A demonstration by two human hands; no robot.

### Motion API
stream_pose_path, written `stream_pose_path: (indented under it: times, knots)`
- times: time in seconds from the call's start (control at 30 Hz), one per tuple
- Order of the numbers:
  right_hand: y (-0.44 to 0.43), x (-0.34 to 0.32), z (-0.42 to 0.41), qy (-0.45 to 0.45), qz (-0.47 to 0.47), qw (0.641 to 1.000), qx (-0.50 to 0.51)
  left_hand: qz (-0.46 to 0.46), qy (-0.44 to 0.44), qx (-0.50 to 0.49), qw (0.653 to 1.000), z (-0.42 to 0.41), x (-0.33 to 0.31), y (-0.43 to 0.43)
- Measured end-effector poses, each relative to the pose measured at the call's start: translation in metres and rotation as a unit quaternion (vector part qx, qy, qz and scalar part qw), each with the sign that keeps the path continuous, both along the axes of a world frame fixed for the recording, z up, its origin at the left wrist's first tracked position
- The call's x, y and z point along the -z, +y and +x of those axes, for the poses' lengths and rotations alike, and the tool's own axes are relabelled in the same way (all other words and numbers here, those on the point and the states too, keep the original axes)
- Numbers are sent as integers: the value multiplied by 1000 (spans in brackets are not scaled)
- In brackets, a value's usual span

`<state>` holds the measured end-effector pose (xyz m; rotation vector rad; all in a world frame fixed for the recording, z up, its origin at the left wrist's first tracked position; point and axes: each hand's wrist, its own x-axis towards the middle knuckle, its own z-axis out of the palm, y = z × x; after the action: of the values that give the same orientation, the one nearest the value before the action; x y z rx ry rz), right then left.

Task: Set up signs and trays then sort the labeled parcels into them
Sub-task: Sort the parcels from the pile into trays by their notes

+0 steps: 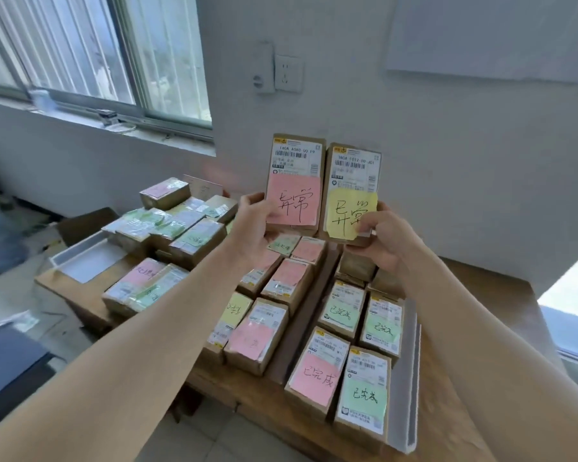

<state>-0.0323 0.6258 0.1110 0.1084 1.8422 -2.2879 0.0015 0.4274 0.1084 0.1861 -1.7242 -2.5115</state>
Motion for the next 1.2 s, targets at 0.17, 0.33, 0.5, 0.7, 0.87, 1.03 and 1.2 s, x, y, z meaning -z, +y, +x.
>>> stream_pose_path:
  times: [0.17,0.33,0.5,0.7,0.87,1.03,1.2]
  knots:
    - [-55,0,-18,-9,-5,999,-37,8,1,-53,999,7,4,-47]
    - [-121,-4,-24,-5,-2,996,-88,17,3,-98,995,20,8,-114]
    - [-205,-8,-17,21,9,992,-123,2,17,-119,993,35,11,-200]
    - [-329,-1,11,24,0,992,-126,-47,11,-128,991,64,15,-333]
    - [-409,7,21,12,-9,995,-100,-39,17,-143,989,73,11,-423]
    - [-457,12,7,-6,4,998,-67,-25,2,-144,989,67,23,-476]
    - [-487,18,-23,8,9,1000,-20,-27,-9,-153,988,43,36,-518]
